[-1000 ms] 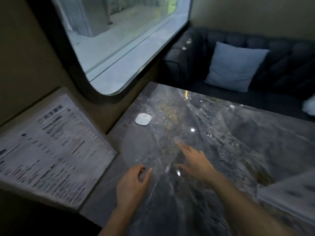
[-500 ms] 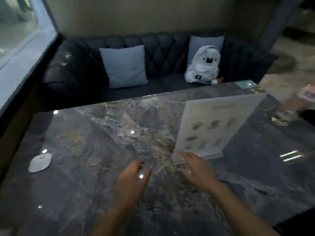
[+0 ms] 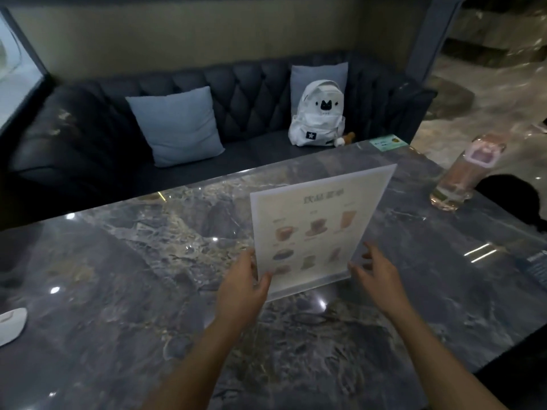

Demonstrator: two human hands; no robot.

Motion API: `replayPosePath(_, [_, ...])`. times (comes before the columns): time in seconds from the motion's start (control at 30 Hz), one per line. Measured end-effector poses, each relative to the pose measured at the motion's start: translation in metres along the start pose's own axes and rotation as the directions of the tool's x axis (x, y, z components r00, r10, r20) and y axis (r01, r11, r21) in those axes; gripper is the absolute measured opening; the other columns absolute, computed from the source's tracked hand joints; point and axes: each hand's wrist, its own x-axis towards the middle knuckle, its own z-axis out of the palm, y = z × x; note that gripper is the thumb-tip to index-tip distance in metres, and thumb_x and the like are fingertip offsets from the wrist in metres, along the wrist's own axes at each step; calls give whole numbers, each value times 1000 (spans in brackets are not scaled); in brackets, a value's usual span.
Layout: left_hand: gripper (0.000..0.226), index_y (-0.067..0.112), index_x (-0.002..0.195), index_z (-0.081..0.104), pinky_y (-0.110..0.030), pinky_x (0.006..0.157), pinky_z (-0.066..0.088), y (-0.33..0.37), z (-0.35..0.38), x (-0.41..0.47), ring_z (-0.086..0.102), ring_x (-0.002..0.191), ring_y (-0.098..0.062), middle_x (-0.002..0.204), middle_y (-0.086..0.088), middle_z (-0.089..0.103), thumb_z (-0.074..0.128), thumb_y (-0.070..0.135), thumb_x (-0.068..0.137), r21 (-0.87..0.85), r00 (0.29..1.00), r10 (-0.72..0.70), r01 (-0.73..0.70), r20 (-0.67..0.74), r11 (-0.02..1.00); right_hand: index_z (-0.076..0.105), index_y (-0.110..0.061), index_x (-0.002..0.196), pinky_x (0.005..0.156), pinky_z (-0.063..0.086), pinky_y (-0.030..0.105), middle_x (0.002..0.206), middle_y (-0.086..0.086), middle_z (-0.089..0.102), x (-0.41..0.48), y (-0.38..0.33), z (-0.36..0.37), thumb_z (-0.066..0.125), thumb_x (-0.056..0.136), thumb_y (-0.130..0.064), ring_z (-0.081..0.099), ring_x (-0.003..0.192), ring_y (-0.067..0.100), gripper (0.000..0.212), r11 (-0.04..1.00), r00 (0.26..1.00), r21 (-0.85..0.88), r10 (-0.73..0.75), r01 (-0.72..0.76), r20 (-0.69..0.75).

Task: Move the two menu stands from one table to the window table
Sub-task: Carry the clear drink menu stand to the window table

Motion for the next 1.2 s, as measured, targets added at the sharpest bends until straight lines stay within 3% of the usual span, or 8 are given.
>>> replayPosePath(0.17, [28,27,112,45,-37,65,51,-3,8,3,60,81,-23,98,-5,66,49,14,87,3,1000,-12,12,-24,1000,31,-20,133,93,47,48,126,13,52,15,-4,5,59,85,-24,52,111,30,56,986,1000,166,1,-2,3])
replayPosePath(0.33, [37,39,110,46,-4,57,39,-4,7,2,56,76,-7,92,11,61,48,10,87,-28,997,-9,7,-80,1000,35,-15,130,84,49,39,122,15,53,18,-3,17,59,85,-19,57,96,26,51,982,999,187,-20,28,-46])
replayPosePath(0.5, [33,43,104,42,-28,60,45,-5,6,2,63,77,-14,86,11,60,46,14,90,-47,993,-51,46,-110,998,38,-17,123,78,48,35,117,14,57,23,-8,25,62,83,-26,58,92,25,47,986,996,160,-35,49,-86])
replayPosePath(0.6, [35,45,100,42,-17,57,44,-10,-2,0,64,77,-14,84,11,60,46,12,90,-25,989,-44,41,-142,999,40,-16,119,73,43,31,112,12,59,28,-13,32,65,79,-34,54,88,19,50,991,996,122,-54,62,-71])
replayPosePath(0.9, [17,22,100,50,-35,62,50,-46,-62,-26,63,73,-24,80,1,63,50,9,89,-43,925,-163,157,-342,987,33,-38,102,74,45,32,106,-1,52,30,-67,93,58,75,-52,54,92,20,39,959,970,178,-235,221,62])
replayPosePath(1.0, [15,18,101,51,-25,58,40,-61,-90,-39,61,70,-21,77,3,62,52,9,88,-16,886,-193,206,-421,979,34,-37,103,71,48,34,104,-6,49,27,-99,119,59,77,-51,54,91,20,38,941,947,175,-308,289,94])
replayPosePath(1.1, [16,20,101,51,-34,63,49,-75,-123,-52,63,73,-24,79,-2,66,51,10,89,-25,855,-236,253,-461,967,40,-28,111,67,47,28,108,-4,53,19,-134,146,58,78,-48,56,91,19,43,912,917,211,-381,351,122])
replayPosePath(1.2, [25,33,95,47,-31,64,50,-89,-156,-69,63,73,-20,78,5,62,50,8,89,-69,811,-281,287,-512,955,38,-21,120,80,53,46,121,7,55,8,-169,180,57,79,-50,56,101,25,53,914,898,234,-382,331,221])
